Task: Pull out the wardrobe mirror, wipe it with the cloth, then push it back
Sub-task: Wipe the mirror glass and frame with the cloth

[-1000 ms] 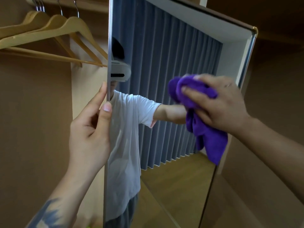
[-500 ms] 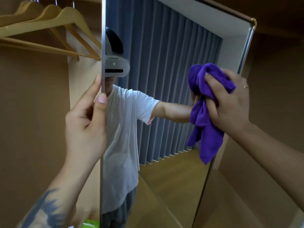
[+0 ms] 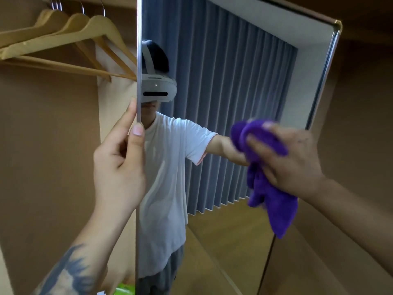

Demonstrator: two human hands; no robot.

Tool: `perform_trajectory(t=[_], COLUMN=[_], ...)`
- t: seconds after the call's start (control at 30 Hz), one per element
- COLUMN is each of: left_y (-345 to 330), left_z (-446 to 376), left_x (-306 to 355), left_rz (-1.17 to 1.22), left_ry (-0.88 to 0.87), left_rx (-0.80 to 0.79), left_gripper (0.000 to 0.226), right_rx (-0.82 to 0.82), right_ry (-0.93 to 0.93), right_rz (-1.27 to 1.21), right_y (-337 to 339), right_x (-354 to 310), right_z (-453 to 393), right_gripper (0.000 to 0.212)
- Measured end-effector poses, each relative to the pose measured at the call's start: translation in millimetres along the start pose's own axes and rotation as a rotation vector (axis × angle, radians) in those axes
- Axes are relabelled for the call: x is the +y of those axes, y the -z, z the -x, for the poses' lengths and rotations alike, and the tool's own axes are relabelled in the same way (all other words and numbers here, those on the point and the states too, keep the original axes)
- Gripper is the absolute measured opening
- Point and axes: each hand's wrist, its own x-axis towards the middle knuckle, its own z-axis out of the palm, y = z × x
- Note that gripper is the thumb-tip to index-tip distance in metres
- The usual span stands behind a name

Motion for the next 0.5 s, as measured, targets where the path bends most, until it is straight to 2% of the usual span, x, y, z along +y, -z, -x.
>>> perform_trajectory(t=[0.07, 0.13, 0.2, 0.27, 0.3, 0.33, 0.4, 0.47, 0.5], left_y=[0.8, 1.9, 1.8, 0.7, 0.3, 0.2, 0.2, 0.0, 0.3], left_z=[0.2, 0.1, 0.5, 1.3, 1.7, 2.0, 2.3, 1.6, 1.6], left_x=[-2.6, -4.7, -6.0, -6.0, -5.5, -5.1, -3.5, -3.0, -3.3], left_rz=[-0.012, -0.013, -0.008, -0.005, -0.006, -0.01, -0.017, -0.012, -0.008], left_ry=[-0.01, -0.013, -0.006, 0.005, 0.013, 0.018, 0.021, 0.021, 0.022], left_rx=[0.013, 0.014, 0.006, 0.007, 0.016, 0.025, 0.034, 0.033, 0.033], left_gripper=[0.037, 0.038, 0.039, 0.04, 0.039, 0.039, 0.037, 0.038, 0.039], right_rx=[-0.037, -0.039, -0.031, 0.004, 0.004, -0.008, -0.044, -0.084, -0.098], right_ry=[0.28, 0.34, 0.194, -0.082, -0.166, -0.165, 0.046, 0.293, 0.359], right_rz=[0.035, 0.087, 0.118, 0.091, 0.075, 0.065, 0.071, 0.131, 0.16], right_y=[5.3, 9.6, 16.1, 18.1, 14.9, 10.7, 6.0, 12.5, 16.7], right_x=[9.8, 31.4, 56.5, 64.7, 58.7, 48.2, 34.1, 48.9, 61.7], right_z=[4.3, 1.8, -0.8, -0.3, 4.3, 10.7, 24.8, 26.9, 22.1], right_gripper=[0.042, 0.045, 0.05, 0.054, 0.054, 0.053, 0.049, 0.047, 0.047])
